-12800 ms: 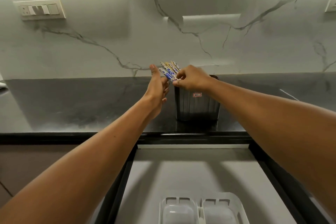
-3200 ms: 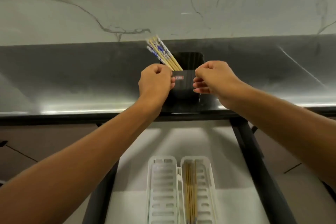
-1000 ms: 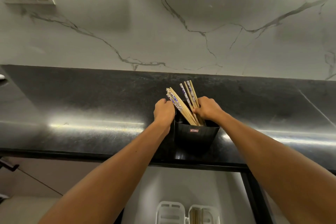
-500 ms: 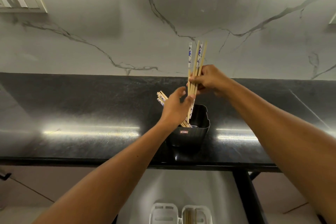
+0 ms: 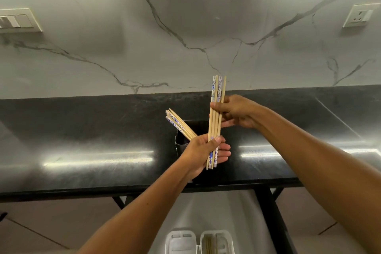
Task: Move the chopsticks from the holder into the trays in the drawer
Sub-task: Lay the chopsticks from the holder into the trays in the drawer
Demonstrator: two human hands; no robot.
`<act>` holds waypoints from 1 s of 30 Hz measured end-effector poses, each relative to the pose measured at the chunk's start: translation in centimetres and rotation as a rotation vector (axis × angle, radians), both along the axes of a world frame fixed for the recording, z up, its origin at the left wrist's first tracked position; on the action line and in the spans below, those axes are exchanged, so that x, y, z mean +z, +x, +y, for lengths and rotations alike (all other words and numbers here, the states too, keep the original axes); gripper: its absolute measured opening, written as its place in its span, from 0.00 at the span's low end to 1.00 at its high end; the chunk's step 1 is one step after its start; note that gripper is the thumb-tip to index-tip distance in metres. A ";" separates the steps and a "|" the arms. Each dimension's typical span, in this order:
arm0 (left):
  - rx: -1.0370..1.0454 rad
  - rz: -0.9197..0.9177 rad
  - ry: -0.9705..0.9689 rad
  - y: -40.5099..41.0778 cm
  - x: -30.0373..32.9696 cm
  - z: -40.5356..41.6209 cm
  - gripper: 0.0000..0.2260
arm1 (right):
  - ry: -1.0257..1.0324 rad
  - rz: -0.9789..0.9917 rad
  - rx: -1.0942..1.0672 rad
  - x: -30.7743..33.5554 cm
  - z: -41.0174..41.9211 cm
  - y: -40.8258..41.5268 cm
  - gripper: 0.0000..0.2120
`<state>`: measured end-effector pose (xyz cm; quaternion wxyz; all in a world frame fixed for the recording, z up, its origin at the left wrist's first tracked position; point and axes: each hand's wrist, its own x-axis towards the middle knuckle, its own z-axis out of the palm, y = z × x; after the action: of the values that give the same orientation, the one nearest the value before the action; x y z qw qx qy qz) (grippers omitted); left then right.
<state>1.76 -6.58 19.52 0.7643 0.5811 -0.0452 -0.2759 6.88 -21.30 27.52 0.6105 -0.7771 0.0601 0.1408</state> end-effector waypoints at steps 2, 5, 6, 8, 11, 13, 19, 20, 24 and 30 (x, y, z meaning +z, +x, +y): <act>-0.016 -0.006 0.002 -0.2 -0.1 0.1 0.10 | 0.053 -0.097 -0.073 0.9 -0.5 0.1 0.09; -0.027 -0.018 0.001 -0.4 -0.1 0.2 0.11 | 0.060 -0.144 -0.110 2.9 -1.1 0.1 0.06; -0.030 -0.025 -0.004 -0.4 -0.1 0.3 0.11 | 0.030 -0.146 -0.108 3.4 -1.2 0.1 0.06; -0.038 -0.036 -0.003 -0.4 0.0 0.5 0.11 | -0.004 -0.171 -0.122 4.2 -1.2 0.1 0.05; -0.060 -0.039 0.041 -0.6 -0.3 1.1 0.10 | 0.058 -0.284 -0.236 5.8 -1.2 0.1 0.06; -0.052 -0.025 0.066 -0.8 -0.7 1.4 0.09 | 0.025 -0.430 -0.328 7.2 -1.8 -0.1 0.07; 0.149 0.117 -0.052 0.4 -0.4 1.4 0.07 | -0.071 -0.843 -0.499 9.1 -1.6 -2.2 0.02; 0.183 0.139 -0.096 0.8 0.1 1.2 0.07 | -0.089 -0.838 -0.482 8.4 -1.1 -2.8 0.01; 0.294 0.152 -0.251 2.7 2.4 0.6 0.07 | -0.086 -0.727 -0.409 3.2 1.1 -5.4 0.03; 0.307 0.108 -0.322 3.1 3.0 0.4 0.09 | -0.239 -0.596 -0.408 -6.0 4.1 -8.7 0.05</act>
<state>4.82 -6.16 22.48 0.8816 0.4358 0.0413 -0.1764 -1.85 -17.23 21.54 0.5219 -0.8217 0.0494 -0.2236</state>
